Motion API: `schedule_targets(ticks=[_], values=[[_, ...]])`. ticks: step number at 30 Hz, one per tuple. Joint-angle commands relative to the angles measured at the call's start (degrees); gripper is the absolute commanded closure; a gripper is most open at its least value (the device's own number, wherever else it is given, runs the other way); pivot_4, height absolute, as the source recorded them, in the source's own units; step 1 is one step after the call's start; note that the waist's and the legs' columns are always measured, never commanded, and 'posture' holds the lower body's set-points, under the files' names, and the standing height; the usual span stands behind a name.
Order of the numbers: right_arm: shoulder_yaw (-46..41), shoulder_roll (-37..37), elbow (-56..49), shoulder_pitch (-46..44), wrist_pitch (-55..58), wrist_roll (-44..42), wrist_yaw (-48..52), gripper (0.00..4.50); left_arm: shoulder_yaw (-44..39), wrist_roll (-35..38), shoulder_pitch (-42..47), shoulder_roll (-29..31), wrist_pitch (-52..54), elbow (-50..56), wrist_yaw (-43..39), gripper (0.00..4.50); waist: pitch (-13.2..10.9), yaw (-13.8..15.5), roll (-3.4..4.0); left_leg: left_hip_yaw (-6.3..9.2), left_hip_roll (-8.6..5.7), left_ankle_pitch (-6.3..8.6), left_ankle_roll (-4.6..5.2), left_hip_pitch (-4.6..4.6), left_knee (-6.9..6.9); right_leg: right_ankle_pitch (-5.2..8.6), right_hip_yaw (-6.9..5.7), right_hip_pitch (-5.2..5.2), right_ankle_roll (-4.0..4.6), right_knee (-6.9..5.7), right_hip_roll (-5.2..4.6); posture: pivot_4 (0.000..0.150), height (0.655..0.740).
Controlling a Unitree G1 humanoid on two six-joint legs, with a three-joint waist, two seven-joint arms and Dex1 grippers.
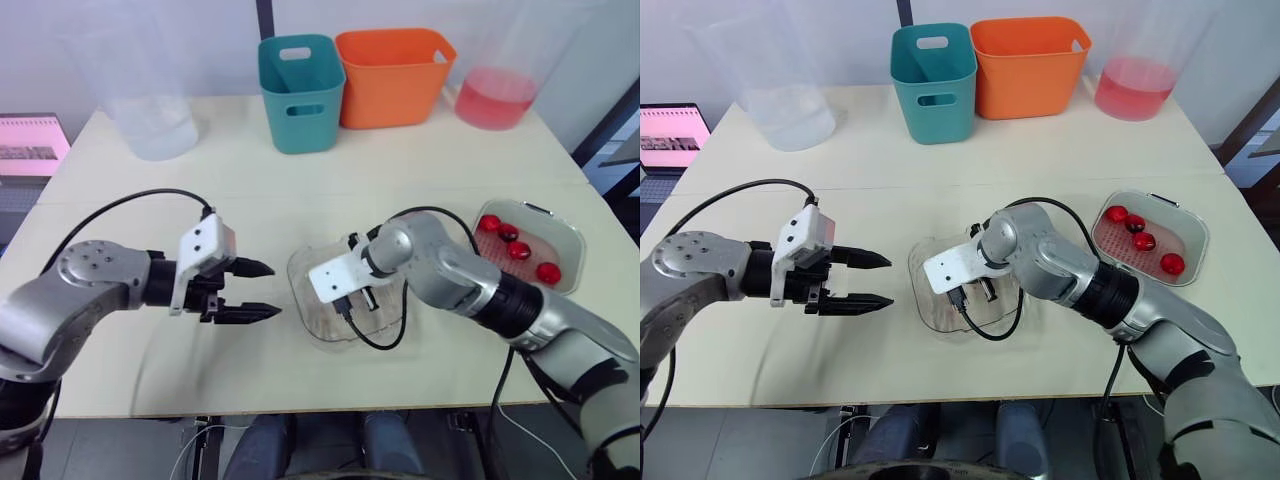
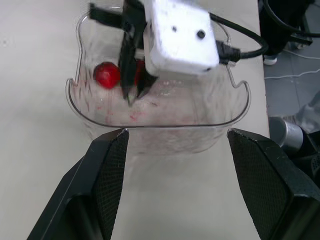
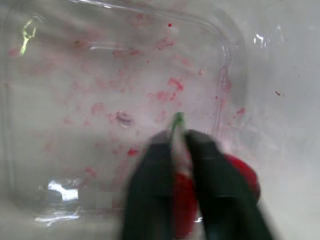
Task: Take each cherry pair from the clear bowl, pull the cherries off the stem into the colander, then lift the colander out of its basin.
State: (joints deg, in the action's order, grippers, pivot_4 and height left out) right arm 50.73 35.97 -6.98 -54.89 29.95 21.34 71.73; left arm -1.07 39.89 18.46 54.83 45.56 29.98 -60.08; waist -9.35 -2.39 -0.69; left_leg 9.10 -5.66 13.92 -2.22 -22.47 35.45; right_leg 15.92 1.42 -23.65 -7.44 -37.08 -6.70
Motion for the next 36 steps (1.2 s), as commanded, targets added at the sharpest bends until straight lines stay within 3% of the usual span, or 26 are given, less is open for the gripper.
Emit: schedule_targets(ticks=[1, 10, 18, 24, 27, 30, 36], values=[[-3.15, -0.94, -0.41, -1.0, 0.78, 0.77, 1.16, 4.47, -1.44, 0.31, 0.28, 0.03, -0.83, 1.37, 0.44, 1.17, 0.0, 0.01, 0.0, 0.01, 0.0, 0.0, 0.0, 0.0, 0.0, 0.0, 0.0, 0.0, 0.0, 0.0, 0.0, 0.15, 0.74], [-15.83, -4.59, -7.78, -2.08, 21.24, -8.12, 4.28, 4.47, -1.4, 0.06, 0.04, 0.01, -1.21, 0.81, 0.65, 1.17, 0.0, 0.01, 0.0, 0.04, 0.0, 0.0, -0.01, 0.0, -0.01, 0.0, 0.0, -0.01, 0.0, -0.02, 0.0, 0.15, 0.74], [-18.34, -6.48, -13.41, -2.63, 46.67, -18.12, 0.9, 4.47, 0.13, -1.49, 1.3, -0.13, -2.8, -1.16, -0.59, 1.17, 0.0, 0.08, 0.0, 0.05, -0.01, 0.0, 0.0, 0.0, 0.0, 0.0, 0.0, -0.01, 0.01, -0.01, -0.03, 0.15, 0.74], [-17.3, -10.12, -12.08, -2.38, 48.55, -20.1, -9.79, 4.47, 0.94, -2.16, 1.85, -0.65, -3.29, -1.63, -0.88, 1.17, 0.01, -0.04, 0.01, 0.05, -0.01, 0.0, 0.0, 0.0, -0.06, -0.01, 0.01, -0.05, 0.01, -0.03, -0.04, 0.15, 0.74], [-17.93, -10.28, -11.48, -2.72, 47.84, -21.48, -12.86, 3.6, 1.03, -2.38, 1.7, -0.67, -3.4, -1.54, -1.02, 1.17, 0.01, -0.01, 0.01, 0.04, -0.02, 0.0, -0.01, -0.01, -0.07, -0.01, 0.01, -0.07, 0.01, -0.04, -0.05, 0.15, 0.74], [-20.39, -8.01, -11.59, -4.53, 48.19, -24.27, -13.13, 2.11, 0.96, -2.43, 1.63, -0.6, -3.34, -1.48, -1.03, 1.17, 0.01, 0.07, 0.01, 0.05, -0.04, -0.01, -0.01, -0.01, -0.06, -0.01, 0.01, -0.06, 0.01, -0.04, -0.07, 0.15, 0.74], [-24.38, 1.18, -13.4, -5.78, 45.61, -29.57, -11.2, 2.11, 0.37, -2.14, 1.12, -0.21, -3.07, -1.19, -1.16, 1.17, 0.01, 0.18, 0.01, 0.05, -0.05, 0.09, 0.15, -0.02, -0.07, -0.01, 0.0, -0.04, 0.01, -0.02, -0.08, 0.15, 0.74]])
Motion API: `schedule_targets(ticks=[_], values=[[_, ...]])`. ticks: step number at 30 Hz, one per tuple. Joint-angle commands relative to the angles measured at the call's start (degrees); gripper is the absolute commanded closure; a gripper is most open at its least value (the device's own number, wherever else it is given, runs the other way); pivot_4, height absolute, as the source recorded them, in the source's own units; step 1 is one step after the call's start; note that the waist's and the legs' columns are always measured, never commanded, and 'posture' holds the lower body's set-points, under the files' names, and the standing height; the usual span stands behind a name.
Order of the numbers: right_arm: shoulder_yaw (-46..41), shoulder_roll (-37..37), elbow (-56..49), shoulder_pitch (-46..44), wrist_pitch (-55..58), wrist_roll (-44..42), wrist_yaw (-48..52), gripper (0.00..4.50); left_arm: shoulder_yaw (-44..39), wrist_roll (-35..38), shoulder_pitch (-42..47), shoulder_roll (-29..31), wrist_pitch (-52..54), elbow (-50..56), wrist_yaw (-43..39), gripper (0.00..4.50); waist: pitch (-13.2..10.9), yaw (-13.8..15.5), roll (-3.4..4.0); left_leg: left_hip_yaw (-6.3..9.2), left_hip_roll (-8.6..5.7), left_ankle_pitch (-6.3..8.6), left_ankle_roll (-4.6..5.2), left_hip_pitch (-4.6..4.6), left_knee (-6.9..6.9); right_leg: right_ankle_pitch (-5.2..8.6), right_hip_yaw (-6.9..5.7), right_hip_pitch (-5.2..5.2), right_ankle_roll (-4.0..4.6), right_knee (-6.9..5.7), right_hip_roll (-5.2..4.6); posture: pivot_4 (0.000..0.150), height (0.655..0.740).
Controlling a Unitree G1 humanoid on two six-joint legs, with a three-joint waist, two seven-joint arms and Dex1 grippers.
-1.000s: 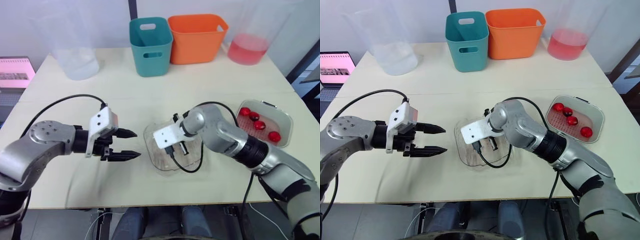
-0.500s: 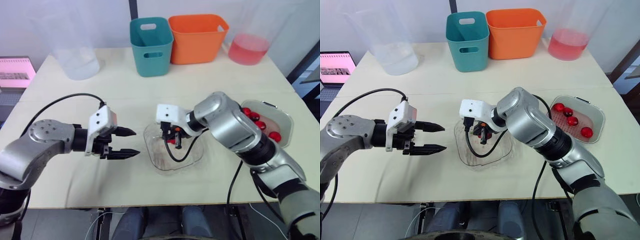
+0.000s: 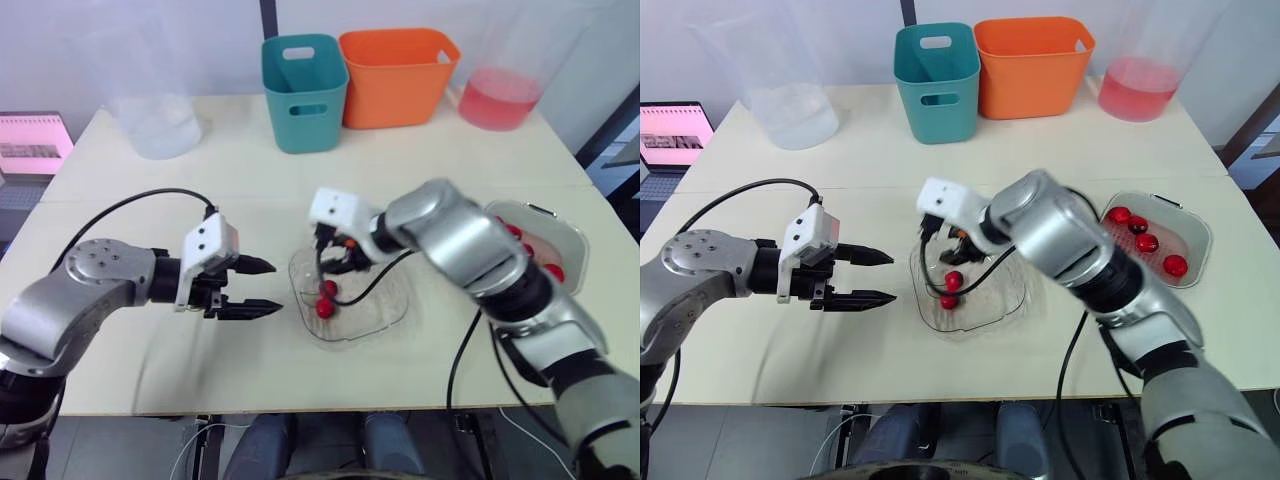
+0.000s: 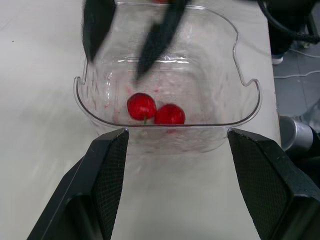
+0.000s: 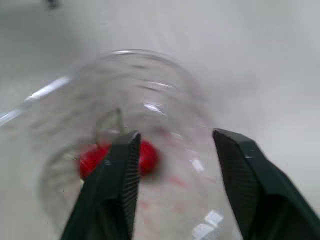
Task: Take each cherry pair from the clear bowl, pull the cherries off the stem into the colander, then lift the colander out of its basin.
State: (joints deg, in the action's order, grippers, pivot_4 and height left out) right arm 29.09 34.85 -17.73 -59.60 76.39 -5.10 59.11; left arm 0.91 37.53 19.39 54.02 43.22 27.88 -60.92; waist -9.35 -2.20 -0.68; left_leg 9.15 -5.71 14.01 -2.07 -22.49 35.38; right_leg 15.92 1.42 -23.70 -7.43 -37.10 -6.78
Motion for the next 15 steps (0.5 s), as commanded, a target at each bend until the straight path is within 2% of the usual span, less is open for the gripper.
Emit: schedule_targets(ticks=[1, 5, 9, 15], values=[[-3.12, 3.5, -3.42, -0.6, -0.73, -4.5, 2.03, 2.11, -1.65, 0.16, 0.13, 0.8, -0.77, 0.86, -0.51, 1.17, 0.0, -0.02, 0.0, 0.0, 0.0, 0.01, 0.02, 0.0, 0.0, 0.0, 0.0, 0.0, 0.0, 0.01, 0.0, 0.15, 0.74], [-0.01, 7.31, -5.09, 2.15, -5.83, -5.96, 2.95, 2.11, -1.35, -0.33, 0.44, 2.09, -1.14, 0.28, -2.23, 1.17, 0.0, -0.35, 0.0, -0.05, 0.09, 0.05, 0.08, 0.01, -0.05, 0.0, 0.0, -0.05, 0.0, -0.01, 0.06, 0.15, 0.74], [5.28, 9.27, -4.9, 3.61, -16.91, -3.29, 4.53, 2.11, -0.94, -0.28, 0.78, 3.61, -1.11, 0.36, -4.29, 1.17, 0.0, -0.29, 0.0, -0.11, 0.08, 0.05, 0.09, 0.01, -0.06, 0.0, 0.0, -0.06, 0.0, -0.01, 0.04, 0.15, 0.74], [10.92, 6.22, 0.62, 4.18, -27.09, 0.88, 5.09, 2.11, -2.39, -0.72, -0.28, 7.27, -1.0, 1.53, -6.34, 1.17, 0.0, -0.27, 0.0, -0.1, 0.09, 0.03, 0.05, 0.01, -0.06, 0.0, 0.0, -0.06, 0.0, -0.01, 0.06, 0.15, 0.74]])
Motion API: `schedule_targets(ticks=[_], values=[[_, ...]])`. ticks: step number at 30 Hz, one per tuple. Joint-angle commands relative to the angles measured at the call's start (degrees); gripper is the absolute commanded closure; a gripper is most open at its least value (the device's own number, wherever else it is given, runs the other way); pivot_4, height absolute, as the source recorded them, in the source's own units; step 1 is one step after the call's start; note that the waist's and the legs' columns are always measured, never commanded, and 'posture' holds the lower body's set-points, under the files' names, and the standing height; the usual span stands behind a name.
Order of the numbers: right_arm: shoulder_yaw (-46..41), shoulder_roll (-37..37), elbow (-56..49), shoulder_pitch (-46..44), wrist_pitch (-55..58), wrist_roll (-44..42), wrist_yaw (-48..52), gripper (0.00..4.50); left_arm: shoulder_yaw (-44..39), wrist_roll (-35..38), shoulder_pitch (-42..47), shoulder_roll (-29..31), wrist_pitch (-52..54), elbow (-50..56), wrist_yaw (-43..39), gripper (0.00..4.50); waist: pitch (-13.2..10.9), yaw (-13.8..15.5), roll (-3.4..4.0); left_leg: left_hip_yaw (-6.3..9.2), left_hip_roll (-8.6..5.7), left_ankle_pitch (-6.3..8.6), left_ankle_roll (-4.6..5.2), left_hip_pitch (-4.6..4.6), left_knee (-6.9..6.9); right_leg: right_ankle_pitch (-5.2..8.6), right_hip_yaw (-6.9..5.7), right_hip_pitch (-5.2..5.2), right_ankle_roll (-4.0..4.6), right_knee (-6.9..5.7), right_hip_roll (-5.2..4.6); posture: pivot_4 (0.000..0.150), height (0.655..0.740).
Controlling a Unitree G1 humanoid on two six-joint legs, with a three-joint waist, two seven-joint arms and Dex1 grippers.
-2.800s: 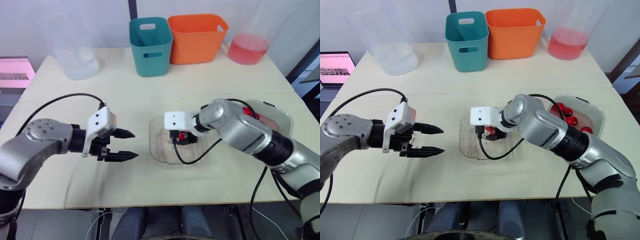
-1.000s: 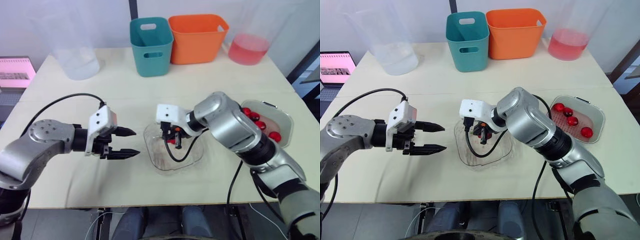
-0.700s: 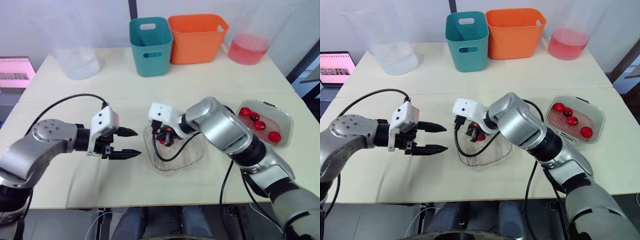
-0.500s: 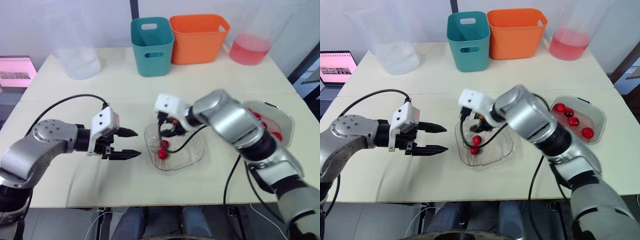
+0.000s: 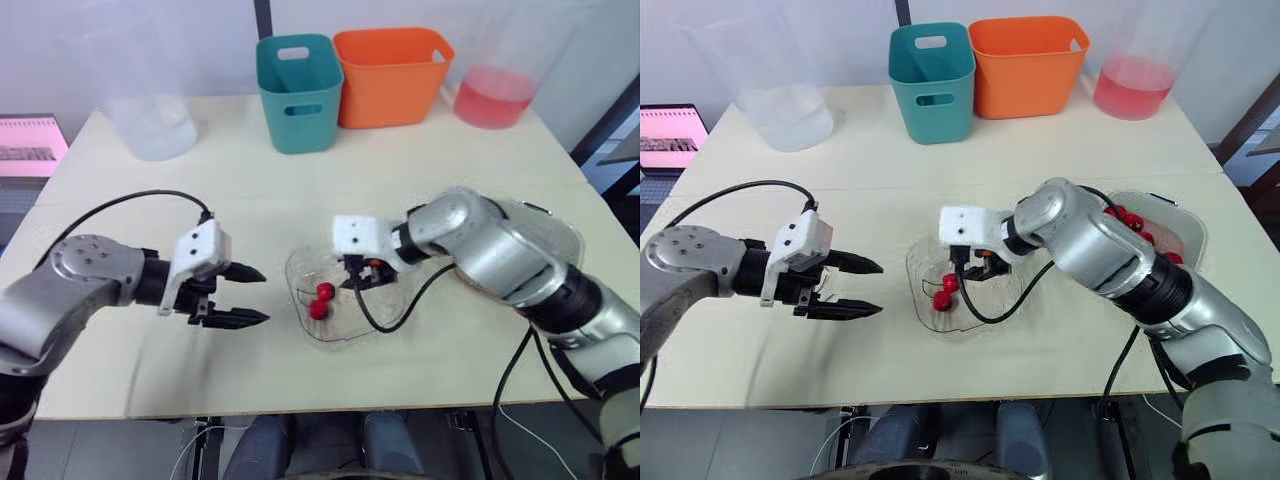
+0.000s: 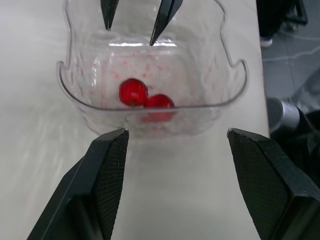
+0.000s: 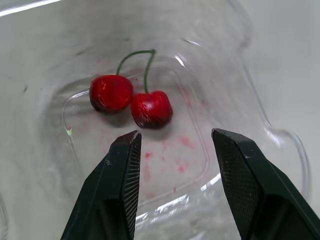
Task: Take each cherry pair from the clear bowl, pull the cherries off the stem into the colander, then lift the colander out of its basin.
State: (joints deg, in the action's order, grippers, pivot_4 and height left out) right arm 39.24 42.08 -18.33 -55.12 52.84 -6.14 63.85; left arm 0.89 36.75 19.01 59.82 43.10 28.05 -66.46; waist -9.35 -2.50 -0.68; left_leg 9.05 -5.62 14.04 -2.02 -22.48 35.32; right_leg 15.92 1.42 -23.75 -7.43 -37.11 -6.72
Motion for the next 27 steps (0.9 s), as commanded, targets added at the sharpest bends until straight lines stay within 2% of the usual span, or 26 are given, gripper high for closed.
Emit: schedule_targets(ticks=[1, 9, 24, 27], values=[[1.39, -1.37, 2.03, -0.04, -4.66, 2.6, 0.49, 2.11, -2.85, 0.2, -0.09, 1.95, -0.79, 1.45, -0.86, 1.17, 0.0, 0.04, 0.0, 0.01, 0.0, -0.03, -0.05, 0.0, 0.0, 0.0, 0.0, 0.0, 0.0, 0.0, 0.0, 0.15, 0.74], [3.14, -5.26, 7.04, 1.92, -9.18, 5.84, 0.65, 2.11, -4.61, 0.58, -1.23, 3.29, -0.45, 1.95, -0.72, 1.17, 0.0, 0.08, 0.0, 0.02, -0.01, -0.04, -0.08, 0.0, 0.01, 0.0, 0.0, 0.01, 0.0, 0.0, 0.0, 0.15, 0.74], [4.18, -8.99, 10.49, 3.93, -10.74, 10.3, 1.42, 2.11, -4.62, 0.81, -1.12, 2.76, -0.11, 1.86, 0.0, 1.17, 0.0, 0.05, 0.0, 0.04, 0.0, -0.07, -0.11, 0.0, 0.0, 0.0, 0.0, 0.0, 0.0, -0.01, 0.02, 0.15, 0.74], [3.84, -9.3, 10.44, 4.34, -10.28, 10.7, 1.62, 3.01, -4.59, 0.94, -0.99, 2.57, -0.15, 1.79, 0.23, 1.17, 0.0, 0.03, 0.0, 0.04, 0.0, -0.06, -0.11, 0.0, 0.0, 0.0, 0.0, 0.01, 0.0, -0.01, 0.02, 0.15, 0.74]])
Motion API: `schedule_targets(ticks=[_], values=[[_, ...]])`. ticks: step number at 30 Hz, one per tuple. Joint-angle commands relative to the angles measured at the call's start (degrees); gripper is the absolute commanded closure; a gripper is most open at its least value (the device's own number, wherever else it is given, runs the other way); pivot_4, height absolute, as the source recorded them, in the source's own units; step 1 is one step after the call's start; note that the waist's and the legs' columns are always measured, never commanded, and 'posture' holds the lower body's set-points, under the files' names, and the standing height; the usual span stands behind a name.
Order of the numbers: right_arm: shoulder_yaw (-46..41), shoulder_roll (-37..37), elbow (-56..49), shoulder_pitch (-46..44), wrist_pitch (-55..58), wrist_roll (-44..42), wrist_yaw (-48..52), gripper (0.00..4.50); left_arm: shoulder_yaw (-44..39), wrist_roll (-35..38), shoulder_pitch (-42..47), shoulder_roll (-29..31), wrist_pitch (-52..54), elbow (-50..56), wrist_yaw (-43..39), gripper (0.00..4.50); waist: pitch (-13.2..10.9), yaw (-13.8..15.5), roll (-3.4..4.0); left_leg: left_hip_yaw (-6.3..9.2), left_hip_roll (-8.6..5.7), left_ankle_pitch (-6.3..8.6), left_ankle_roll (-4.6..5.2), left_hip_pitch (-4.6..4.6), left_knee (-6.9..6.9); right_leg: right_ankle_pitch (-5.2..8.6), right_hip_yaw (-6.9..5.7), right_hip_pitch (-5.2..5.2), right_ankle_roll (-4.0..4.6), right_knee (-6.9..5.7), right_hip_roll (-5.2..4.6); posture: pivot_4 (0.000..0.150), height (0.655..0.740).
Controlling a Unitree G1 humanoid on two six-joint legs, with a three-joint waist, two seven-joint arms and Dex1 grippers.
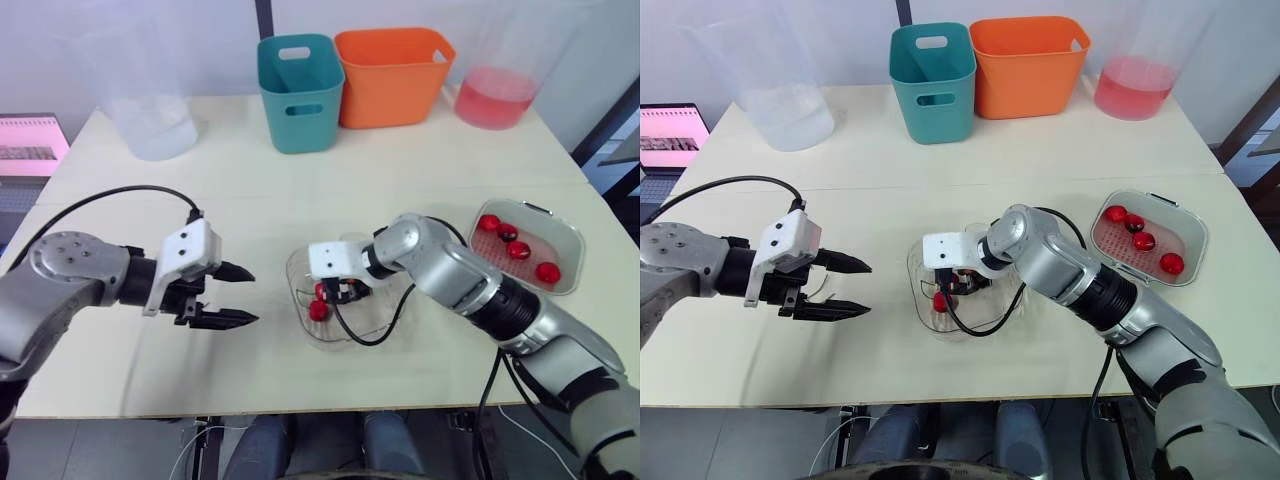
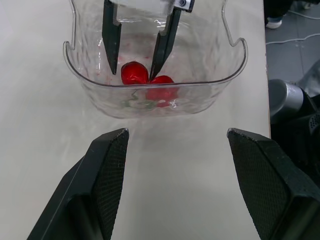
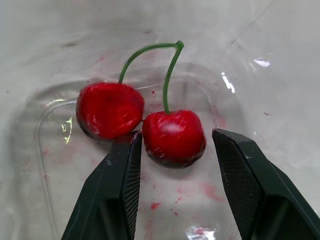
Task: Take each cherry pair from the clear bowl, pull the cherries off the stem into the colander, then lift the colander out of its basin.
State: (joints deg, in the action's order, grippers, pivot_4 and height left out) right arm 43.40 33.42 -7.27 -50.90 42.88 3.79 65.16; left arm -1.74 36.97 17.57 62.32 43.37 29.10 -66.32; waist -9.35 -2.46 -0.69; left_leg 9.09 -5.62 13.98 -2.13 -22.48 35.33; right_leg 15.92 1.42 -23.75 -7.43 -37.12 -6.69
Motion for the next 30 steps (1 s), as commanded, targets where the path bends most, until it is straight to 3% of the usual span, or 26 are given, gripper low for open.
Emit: schedule_targets(ticks=[1, 4, 12, 17, 21, 26, 30], values=[[-0.46, -0.63, -0.73, 0.21, -0.22, 0.83, 0.41, 3.41, -1.94, 0.72, 0.47, 0.03, -0.47, 0.66, 0.13, 1.17, 0.0, -0.02, 0.0, 0.0, 0.0, 0.0, 0.0, 0.0, 0.0, 0.0, 0.0, 0.0, 0.0, 0.0, 0.0, 0.15, 0.74], [-1.29, -0.16, -1.6, 0.26, 0.12, 0.49, 1.1, 4.3, -1.87, 0.66, 0.65, -0.15, -0.67, 0.19, 0.15, 1.17, 0.0, -0.01, 0.0, 0.01, 0.01, 0.0, 0.0, 0.02, 0.0, 0.0, 0.0, 0.01, 0.0, 0.0, 0.01, 0.15, 0.74], [-9.8, 5.3, -8.55, 0.67, 4.17, -1.59, 1.5, 4.3, -3.72, 3.17, 3.21, -2.29, 0.24, -3.39, 0.41, 1.17, 0.0, 0.24, 0.0, 0.0, -0.01, 0.0, 0.01, 0.01, 0.01, 0.0, 0.0, 0.02, 0.0, 0.0, 0.0, 0.15, 0.74], [-22.23, 11.23, -16.5, 2.15, 11.7, -6.37, 0.36, 4.3, -6.92, 9.86, 10.86, -7.77, 3.76, -8.25, 3.5, 1.17, 0.01, 1.05, -0.02, 0.05, -0.05, 0.05, 0.09, -0.02, 0.07, 0.0, -0.05, 0.06, 0.0, 0.03, -0.04, 0.15, 0.74], [-32.13, 10.04, -21.4, 1.14, 17.24, -10.24, -3.92, 4.3, -6.18, 11.85, 19.54, -14.02, 5.28, -14.18, 6.89, 1.17, 0.01, 1.4, -0.03, 0.04, -0.03, 0.07, 0.12, 0.0, 0.13, 0.0, -0.05, 0.08, -0.01, -0.02, -0.01, 0.15, 0.74], [-32.65, 6.01, -24.46, -0.16, 16.45, -9.32, -12.26, 4.3, -2.42, 8.98, 29.6, -23.5, 5.33, -23.69, 12.31, 1.17, 0.02, 1.64, -0.04, 0.05, -0.04, -0.06, -0.11, -0.01, 0.29, -0.01, -0.09, 0.14, -0.01, -0.04, -0.02, 0.15, 0.74], [-29.98, 7.02, -25.91, -0.03, 13.8, -8.28, -14.65, 4.3, -1.3, 8.05, 34.58, -27.79, 6.0, -30.19, 12.85, 1.17, 0.02, 1.42, -0.04, 0.02, -0.1, -0.06, -0.1, -0.02, 0.35, -0.01, -0.07, 0.15, -0.02, -0.04, -0.07, 0.15, 0.74]])
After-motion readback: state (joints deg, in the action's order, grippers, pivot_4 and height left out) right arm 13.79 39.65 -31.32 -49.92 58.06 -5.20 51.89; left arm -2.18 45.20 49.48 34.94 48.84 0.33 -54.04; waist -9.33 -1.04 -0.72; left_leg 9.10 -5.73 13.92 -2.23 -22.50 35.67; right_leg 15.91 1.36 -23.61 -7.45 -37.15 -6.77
